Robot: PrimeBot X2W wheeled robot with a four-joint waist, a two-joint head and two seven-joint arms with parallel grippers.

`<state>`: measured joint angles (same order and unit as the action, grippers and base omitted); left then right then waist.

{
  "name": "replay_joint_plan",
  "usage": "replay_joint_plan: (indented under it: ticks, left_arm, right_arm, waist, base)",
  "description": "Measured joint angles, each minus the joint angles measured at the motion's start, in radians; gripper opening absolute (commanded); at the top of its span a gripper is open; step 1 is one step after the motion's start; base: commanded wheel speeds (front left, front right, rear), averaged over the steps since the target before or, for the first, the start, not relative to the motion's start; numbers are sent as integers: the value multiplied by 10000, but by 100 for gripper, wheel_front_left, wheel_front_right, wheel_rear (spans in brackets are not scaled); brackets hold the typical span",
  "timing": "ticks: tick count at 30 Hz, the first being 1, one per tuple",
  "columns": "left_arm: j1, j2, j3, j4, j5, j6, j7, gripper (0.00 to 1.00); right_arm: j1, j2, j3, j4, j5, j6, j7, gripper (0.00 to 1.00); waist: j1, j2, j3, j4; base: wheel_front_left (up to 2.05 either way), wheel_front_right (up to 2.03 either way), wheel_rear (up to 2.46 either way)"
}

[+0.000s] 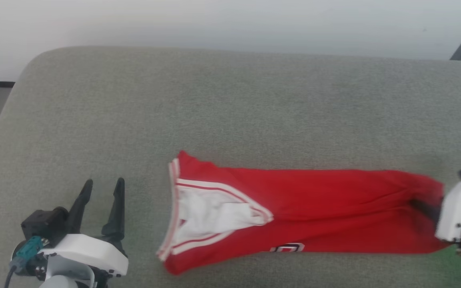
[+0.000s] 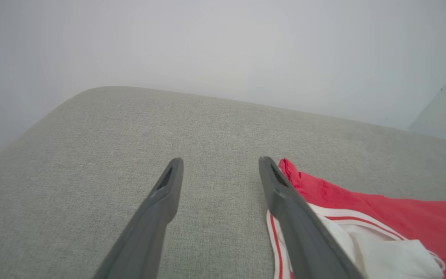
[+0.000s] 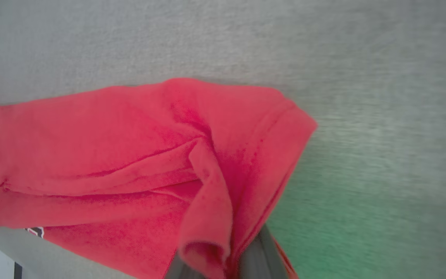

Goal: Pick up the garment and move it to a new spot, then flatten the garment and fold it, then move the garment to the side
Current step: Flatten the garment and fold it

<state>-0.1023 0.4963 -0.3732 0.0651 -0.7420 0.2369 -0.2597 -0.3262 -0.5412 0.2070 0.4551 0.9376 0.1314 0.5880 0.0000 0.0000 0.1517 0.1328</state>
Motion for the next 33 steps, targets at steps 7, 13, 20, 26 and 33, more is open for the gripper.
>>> replay_joint_plan:
  ticks: [7,13,20,26,33]
  left_arm:
    - [300,-374,756,186,558,-318,-19,100]
    - [547,-759,1463,265,863,-736,-19,100]
    - [835,-1122,2094,428,1335,-1237,-19,100]
    - [1036,-1306,2429,558,1542,-1540,-19,100]
    - [1083,-1544,2631,644,1824,-1875,-19,100]
  right_arm:
    - [-56,-938,-495,686,0,0,-537,0]
    - [-191,-1486,-631,1346,-293,-2,-869,0]
    - [-298,-1699,-196,1101,-454,-2,-846,0]
    - [18,-1632,111,-199,-86,-10,-579,0]
    - [398,-997,587,-2495,182,-10,-10,0]
  waist:
    - [0,0,-100,-282]
    - [0,0,-227,-469]
    - [0,0,-478,-624]
    - [0,0,-711,-615]
    - [0,0,-812,-375]
  base:
    - [0,0,0]
    - [0,0,0]
    - [0,0,0]
    - [0,0,0]
    - [0,0,0]
